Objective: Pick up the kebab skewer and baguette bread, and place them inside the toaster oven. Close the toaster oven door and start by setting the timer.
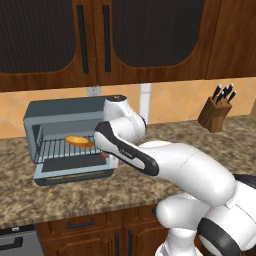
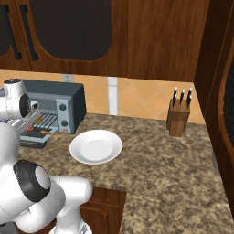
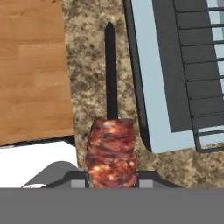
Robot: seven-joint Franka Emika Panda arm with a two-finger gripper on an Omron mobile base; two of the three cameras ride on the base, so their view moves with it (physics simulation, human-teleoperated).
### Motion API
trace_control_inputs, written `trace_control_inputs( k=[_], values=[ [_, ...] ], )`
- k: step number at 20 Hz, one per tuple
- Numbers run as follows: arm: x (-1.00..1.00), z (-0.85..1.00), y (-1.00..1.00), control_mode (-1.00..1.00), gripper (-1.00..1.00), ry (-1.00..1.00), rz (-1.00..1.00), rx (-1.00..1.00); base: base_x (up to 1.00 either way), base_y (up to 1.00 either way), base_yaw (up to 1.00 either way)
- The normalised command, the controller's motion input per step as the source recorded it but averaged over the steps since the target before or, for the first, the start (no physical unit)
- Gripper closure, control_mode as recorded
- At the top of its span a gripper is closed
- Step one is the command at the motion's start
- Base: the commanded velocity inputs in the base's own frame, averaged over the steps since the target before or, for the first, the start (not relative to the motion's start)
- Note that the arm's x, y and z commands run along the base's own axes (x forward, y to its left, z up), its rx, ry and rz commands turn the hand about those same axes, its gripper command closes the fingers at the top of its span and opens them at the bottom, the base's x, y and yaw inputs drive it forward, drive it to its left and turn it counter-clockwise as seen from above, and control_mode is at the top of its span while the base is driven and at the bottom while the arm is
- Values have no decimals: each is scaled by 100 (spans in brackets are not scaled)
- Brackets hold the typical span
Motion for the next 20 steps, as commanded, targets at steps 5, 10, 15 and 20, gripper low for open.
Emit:
trace_control_inputs(
  k=[5,10,15,20],
  values=[
    [34,-15,48,-100,100,-12,2,-14,0,0,0],
    [34,19,18,-100,100,-23,0,-4,0,0,0],
    [36,8,11,-100,100,-11,5,1,0,0,0],
    [40,-1,2,-100,100,-1,3,2,0,0,0]
  ],
)
